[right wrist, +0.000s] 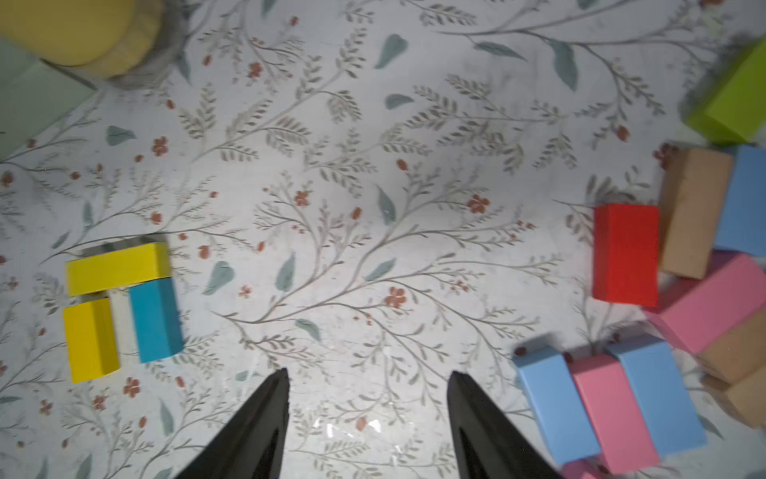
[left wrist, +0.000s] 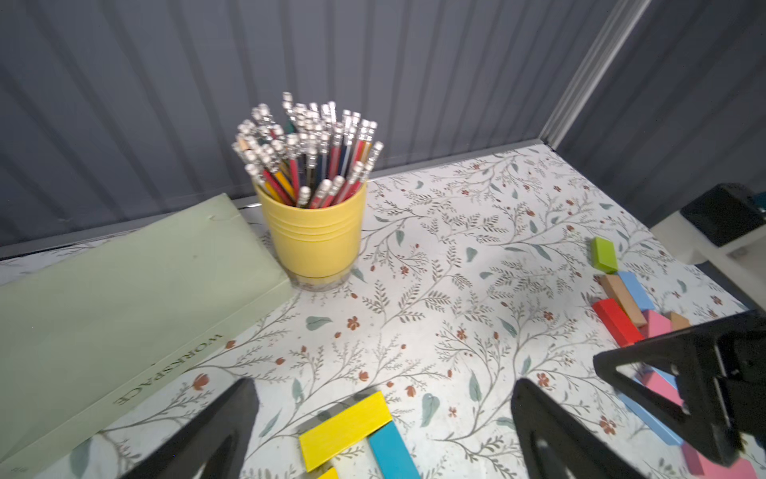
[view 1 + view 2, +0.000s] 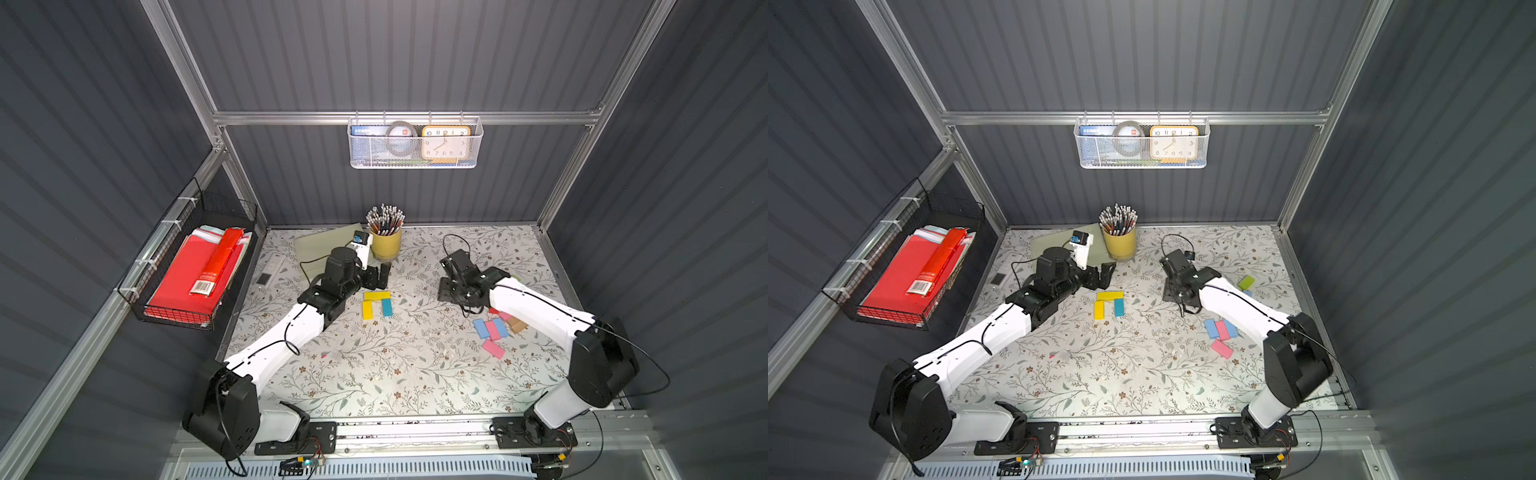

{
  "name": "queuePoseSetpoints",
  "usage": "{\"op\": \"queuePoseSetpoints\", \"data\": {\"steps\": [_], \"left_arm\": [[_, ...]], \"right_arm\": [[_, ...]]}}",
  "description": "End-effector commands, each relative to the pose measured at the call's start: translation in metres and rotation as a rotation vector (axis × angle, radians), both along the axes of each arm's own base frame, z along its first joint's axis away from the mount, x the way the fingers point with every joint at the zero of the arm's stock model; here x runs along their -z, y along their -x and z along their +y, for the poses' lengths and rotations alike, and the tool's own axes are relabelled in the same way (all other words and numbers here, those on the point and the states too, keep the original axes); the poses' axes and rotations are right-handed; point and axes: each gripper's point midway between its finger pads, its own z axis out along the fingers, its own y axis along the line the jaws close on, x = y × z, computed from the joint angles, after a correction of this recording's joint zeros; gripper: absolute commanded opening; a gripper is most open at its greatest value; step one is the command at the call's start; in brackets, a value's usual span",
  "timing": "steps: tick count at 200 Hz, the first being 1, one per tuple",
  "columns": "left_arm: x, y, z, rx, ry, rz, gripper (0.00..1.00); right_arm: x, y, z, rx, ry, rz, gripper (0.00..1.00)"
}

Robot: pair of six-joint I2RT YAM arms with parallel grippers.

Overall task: Assemble the number 8 with building blocks
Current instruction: Pick up the building block from the center of the board.

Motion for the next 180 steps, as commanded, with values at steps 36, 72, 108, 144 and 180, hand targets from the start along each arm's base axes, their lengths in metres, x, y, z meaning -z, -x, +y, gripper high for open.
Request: {"op": "queuePoseSetpoints", "data": {"steps": [36,72,108,144,180], "left_arm": [[0.017,0.018,-0.093,0.250,-0.054,0.082,0.99],[0.026,0.038,-0.150,0.419,-0.145,0.073,0.99],[0.043,0.052,-0.180,0.563,-0.199,0.105,0.98],[0.048,0.097,-0.221,0.805,-0.256,0.031,0.99],[0.070,0.154,-0.263,1.077,-0.388,-0.059,0.99]], "right_arm": [[0.020,0.032,-0.090,0.158,0.018,0.037,0.66],[0.023,0.044,-0.117,0.212,-0.007,0.057,0.66],[0.032,0.065,-0.123,0.229,-0.027,0.120,0.66],[0.013,0.065,-0.161,0.368,-0.147,-0.007,0.67],[-0.005,0.064,-0.202,0.491,-0.266,-0.084,0.68]]}}
